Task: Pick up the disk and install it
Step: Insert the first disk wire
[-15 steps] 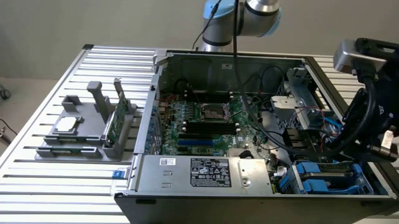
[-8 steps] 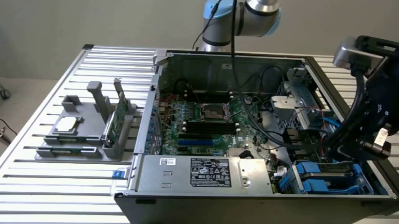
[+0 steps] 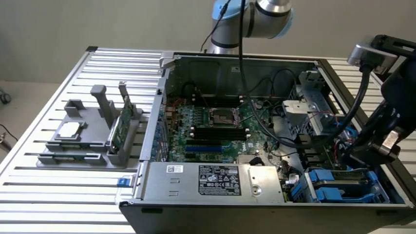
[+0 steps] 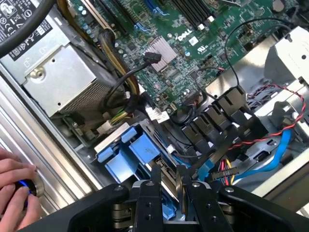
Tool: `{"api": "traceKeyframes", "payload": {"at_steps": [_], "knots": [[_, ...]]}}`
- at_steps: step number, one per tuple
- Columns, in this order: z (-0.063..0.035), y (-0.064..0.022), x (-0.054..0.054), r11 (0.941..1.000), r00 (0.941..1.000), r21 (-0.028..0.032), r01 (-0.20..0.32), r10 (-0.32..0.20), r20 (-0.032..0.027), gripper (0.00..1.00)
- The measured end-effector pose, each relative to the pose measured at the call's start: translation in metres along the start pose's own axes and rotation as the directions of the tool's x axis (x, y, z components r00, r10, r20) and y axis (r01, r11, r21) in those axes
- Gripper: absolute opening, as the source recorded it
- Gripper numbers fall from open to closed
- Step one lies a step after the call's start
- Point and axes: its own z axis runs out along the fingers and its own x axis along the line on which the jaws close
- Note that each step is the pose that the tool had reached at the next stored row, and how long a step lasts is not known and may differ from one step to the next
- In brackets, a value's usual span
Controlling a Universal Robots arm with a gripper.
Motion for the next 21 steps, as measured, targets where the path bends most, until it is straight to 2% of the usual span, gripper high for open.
{"api": "traceKeyframes", "payload": {"at_steps": [5, 8, 11, 14, 17, 21], "knots": [[0.0001, 0.0000, 0.0000, 0.9960, 0.9960, -0.0020, -0.089, 0.089, 0.0044, 0.27], [0.0001, 0.0000, 0.0000, 0.9899, 0.9899, -0.0033, -0.142, 0.142, 0.0069, 0.27], [0.0000, 0.0000, 0.0000, 0.9811, 0.9811, -0.0047, -0.193, 0.193, 0.0093, 0.27], [0.0001, 0.0000, 0.0000, 0.9695, 0.9694, -0.0063, -0.245, 0.245, 0.0117, 0.27], [0.0001, 0.0000, 0.0000, 0.9546, 0.9545, -0.0081, -0.298, 0.298, 0.0140, 0.27], [0.0002, 0.0000, 0.0000, 0.9305, 0.9304, -0.0106, -0.366, 0.366, 0.0169, 0.27]]}}
